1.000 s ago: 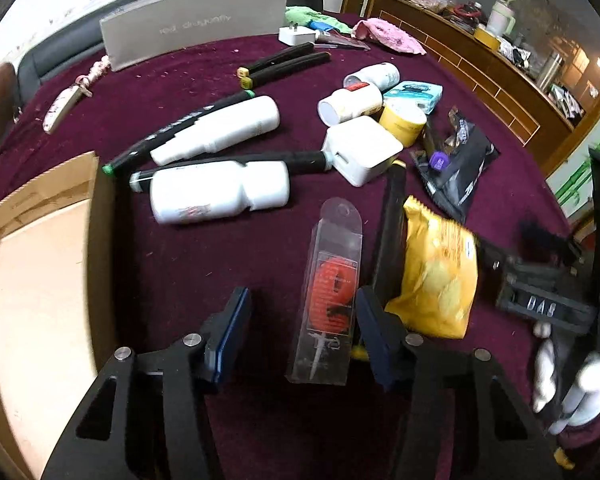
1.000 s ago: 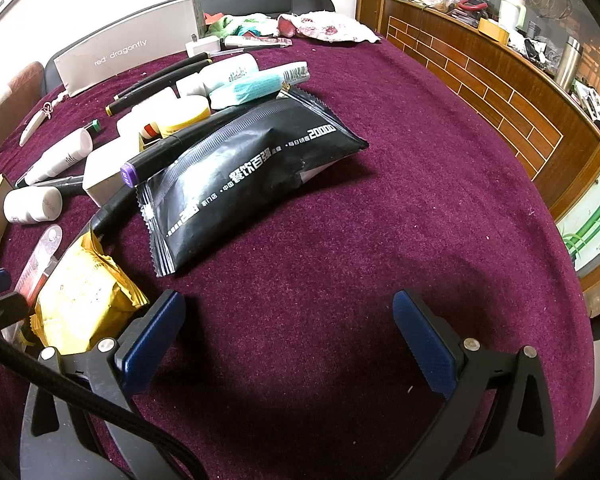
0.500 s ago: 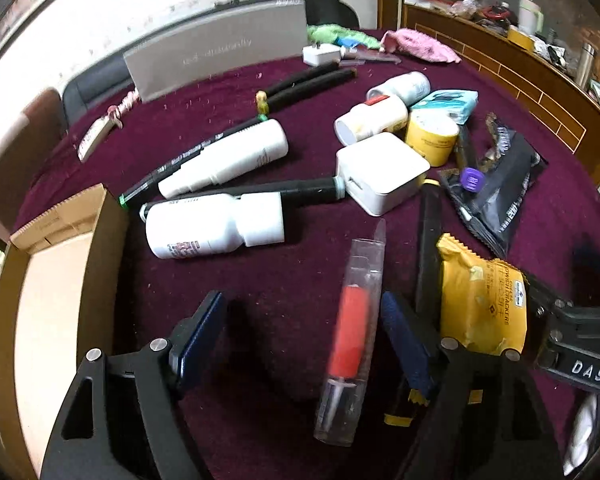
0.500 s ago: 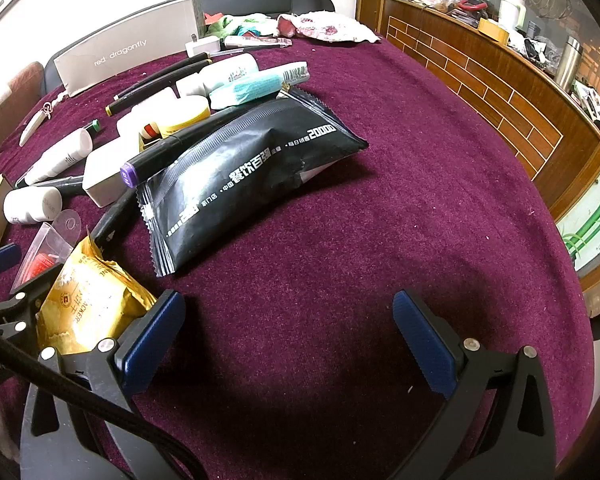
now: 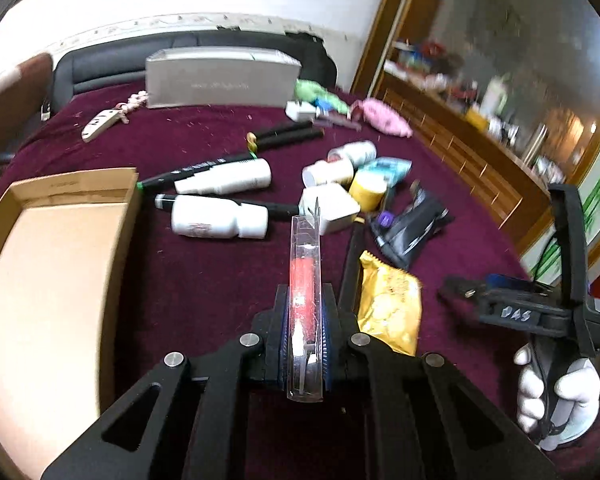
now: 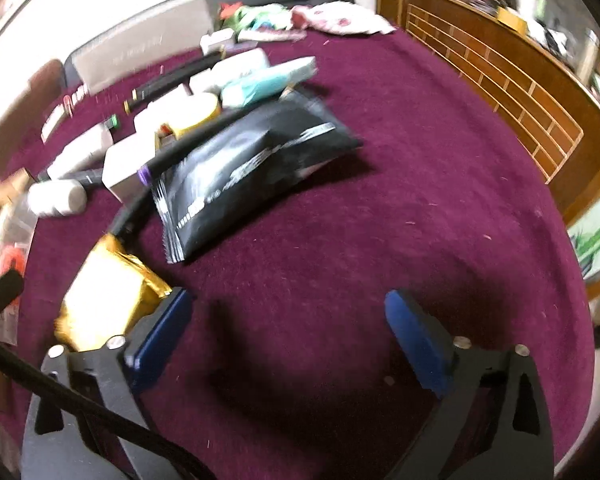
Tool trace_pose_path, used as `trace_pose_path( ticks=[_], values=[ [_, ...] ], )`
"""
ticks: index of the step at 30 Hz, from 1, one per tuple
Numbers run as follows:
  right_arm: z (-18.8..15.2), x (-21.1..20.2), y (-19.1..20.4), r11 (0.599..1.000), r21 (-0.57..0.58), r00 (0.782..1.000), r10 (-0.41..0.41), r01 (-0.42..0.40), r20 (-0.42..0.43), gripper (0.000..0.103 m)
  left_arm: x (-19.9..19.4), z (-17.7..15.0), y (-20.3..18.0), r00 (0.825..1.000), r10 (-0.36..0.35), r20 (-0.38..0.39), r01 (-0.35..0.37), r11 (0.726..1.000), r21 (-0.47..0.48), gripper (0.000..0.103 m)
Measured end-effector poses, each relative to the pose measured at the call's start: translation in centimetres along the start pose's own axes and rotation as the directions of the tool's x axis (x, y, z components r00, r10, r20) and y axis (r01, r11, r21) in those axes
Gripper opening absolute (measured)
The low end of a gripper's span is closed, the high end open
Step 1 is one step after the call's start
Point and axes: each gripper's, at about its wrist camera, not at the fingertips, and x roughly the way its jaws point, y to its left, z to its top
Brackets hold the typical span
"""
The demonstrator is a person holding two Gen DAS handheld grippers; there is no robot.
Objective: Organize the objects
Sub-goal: 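Grasp the clear tube with red contents with the left gripper and lift, then grasp the yellow cracker packet with the right gripper while left holds tube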
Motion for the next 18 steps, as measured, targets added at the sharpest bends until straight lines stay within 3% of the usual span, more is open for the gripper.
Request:
trace_pose_path(
  ticks=[2,4,5,6,8,10,13,18],
  values=[
    [0.0,-2.5,-0.3,1.0,0.001,0.997,-0.014,0.014,0.072,0.097,-0.9,-0.1,0.7,1.0,-0.016,0.021,0.017,1.0,-0.025,0.011],
    [0.3,-4.9,0.2,0.998,-0.023,0.991,0.058,-0.056,0.118,0.097,-1.8,-0.4,1.3,0.999,-0.02,0.042,0.022,0.999,-0.049,0.011],
    [0.4,-5.2,0.6,0.994,-0.036,0.989,0.105,-0.101,0.108,0.097,-2.2,-0.5,1.5,0.998,-0.019,0.053,0.022,0.998,-0.056,0.011],
    [0.7,-4.9,1.6,0.98,-0.05,0.979,0.195,-0.192,0.061,0.097,-2.5,-0.6,1.7,0.998,-0.013,0.063,0.017,0.998,-0.063,0.011],
    [0.9,-3.5,3.2,0.954,-0.032,0.954,0.297,-0.298,-0.036,0.097,-3.3,-1.1,2.0,0.996,-0.006,0.084,0.012,0.998,-0.068,0.011],
    [0.9,-1.6,5.1,0.953,-0.009,0.948,0.302,-0.304,-0.105,0.089,-4.5,-1.5,2.4,0.994,0.001,0.105,0.006,0.998,-0.067,0.011],
    [1.3,0.6,6.6,0.965,0.036,0.95,0.262,-0.26,-0.169,0.086,-5.7,-2.0,2.6,0.991,0.028,0.13,-0.022,0.998,-0.051,0.011],
    [1.0,2.4,7.6,0.977,0.101,0.954,0.204,-0.185,-0.218,0.081,-6.5,-2.6,3.8,0.988,0.04,0.15,-0.034,0.998,-0.044,0.011]
  ],
)
